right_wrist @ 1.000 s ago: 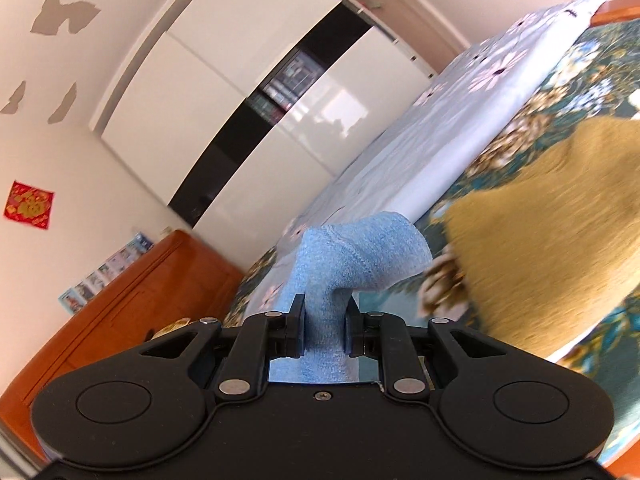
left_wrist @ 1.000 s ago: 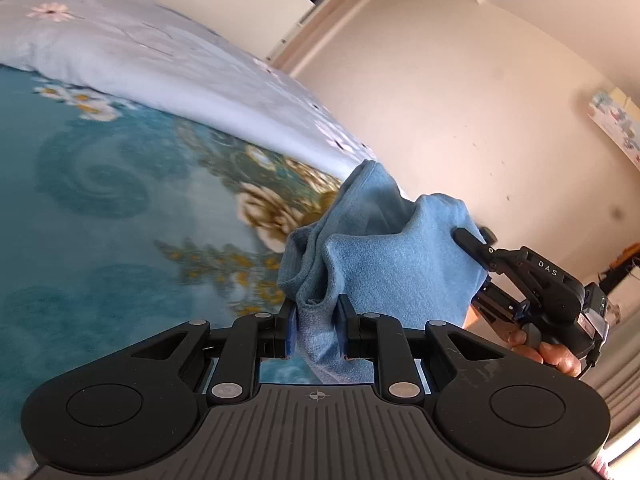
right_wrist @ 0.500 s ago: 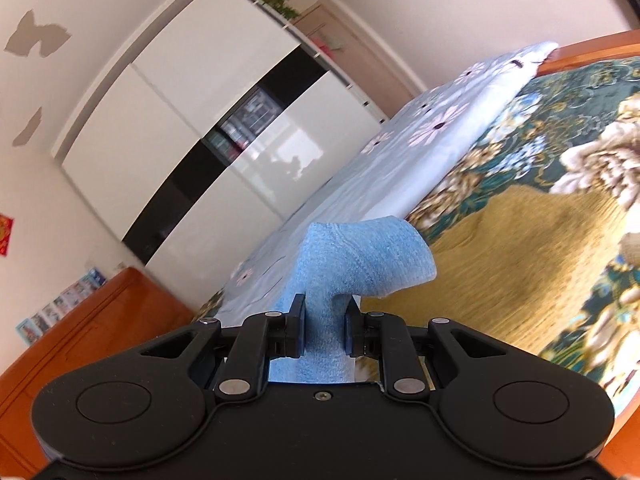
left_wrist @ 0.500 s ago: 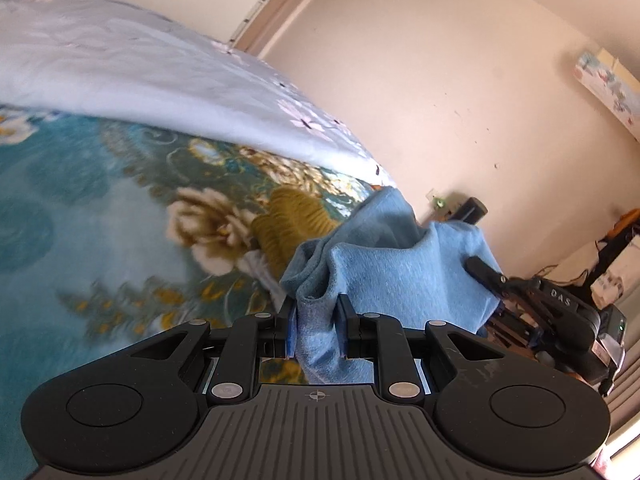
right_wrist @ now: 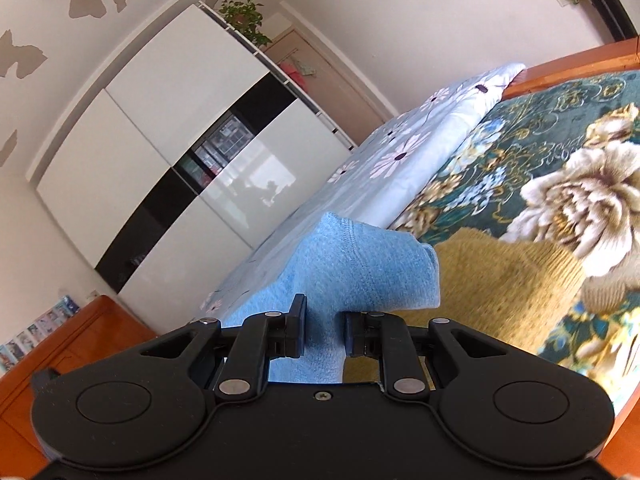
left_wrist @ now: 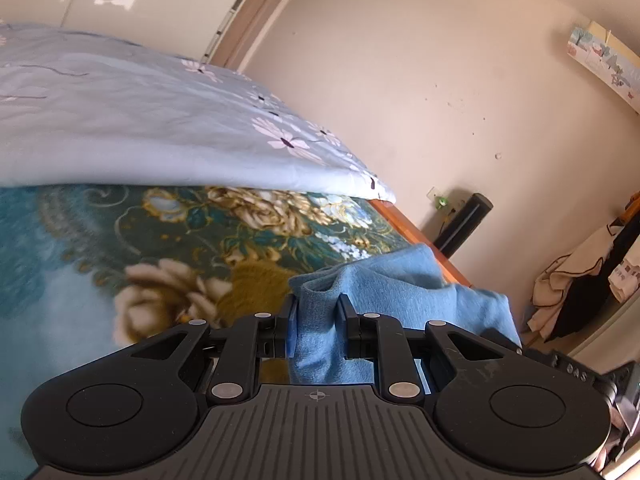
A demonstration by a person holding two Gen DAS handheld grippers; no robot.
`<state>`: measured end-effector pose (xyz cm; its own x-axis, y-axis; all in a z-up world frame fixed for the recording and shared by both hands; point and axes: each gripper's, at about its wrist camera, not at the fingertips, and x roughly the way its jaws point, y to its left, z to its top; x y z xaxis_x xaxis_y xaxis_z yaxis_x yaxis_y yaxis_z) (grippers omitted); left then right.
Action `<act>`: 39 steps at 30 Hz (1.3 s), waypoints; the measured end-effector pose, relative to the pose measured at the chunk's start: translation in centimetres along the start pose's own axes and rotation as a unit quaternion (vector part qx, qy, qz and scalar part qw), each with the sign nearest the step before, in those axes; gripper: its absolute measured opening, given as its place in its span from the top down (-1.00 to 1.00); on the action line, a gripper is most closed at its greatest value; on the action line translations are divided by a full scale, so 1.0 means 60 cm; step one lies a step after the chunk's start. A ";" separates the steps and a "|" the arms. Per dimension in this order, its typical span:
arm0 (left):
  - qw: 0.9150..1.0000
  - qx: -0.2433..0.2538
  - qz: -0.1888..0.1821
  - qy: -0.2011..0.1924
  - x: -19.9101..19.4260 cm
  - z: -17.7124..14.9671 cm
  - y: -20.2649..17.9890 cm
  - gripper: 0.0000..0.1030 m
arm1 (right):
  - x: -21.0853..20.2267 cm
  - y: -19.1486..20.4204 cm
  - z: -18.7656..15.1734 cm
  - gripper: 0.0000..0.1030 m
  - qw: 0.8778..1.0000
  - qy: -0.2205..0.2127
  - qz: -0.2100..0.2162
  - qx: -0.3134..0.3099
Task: Fold clothes
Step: 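Lift the folded shirt with both tools and carry it onto the yellow knit stack, then open both tools and release the shirt flat on the yellow knit garment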
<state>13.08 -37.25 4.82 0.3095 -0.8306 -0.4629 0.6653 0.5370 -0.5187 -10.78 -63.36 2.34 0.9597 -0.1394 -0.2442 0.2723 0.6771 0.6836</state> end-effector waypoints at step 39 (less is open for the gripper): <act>1.000 -0.007 0.029 0.004 0.070 -0.011 0.014 0.51 | 0.007 -0.109 0.026 0.26 0.996 -0.020 -0.090 0.001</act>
<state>14.52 -40.20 1.96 0.3414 -0.7968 -0.4987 0.6362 0.5864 -0.5014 -12.08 -68.98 -1.17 0.8972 -0.2879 -0.3348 0.4404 0.6371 0.6325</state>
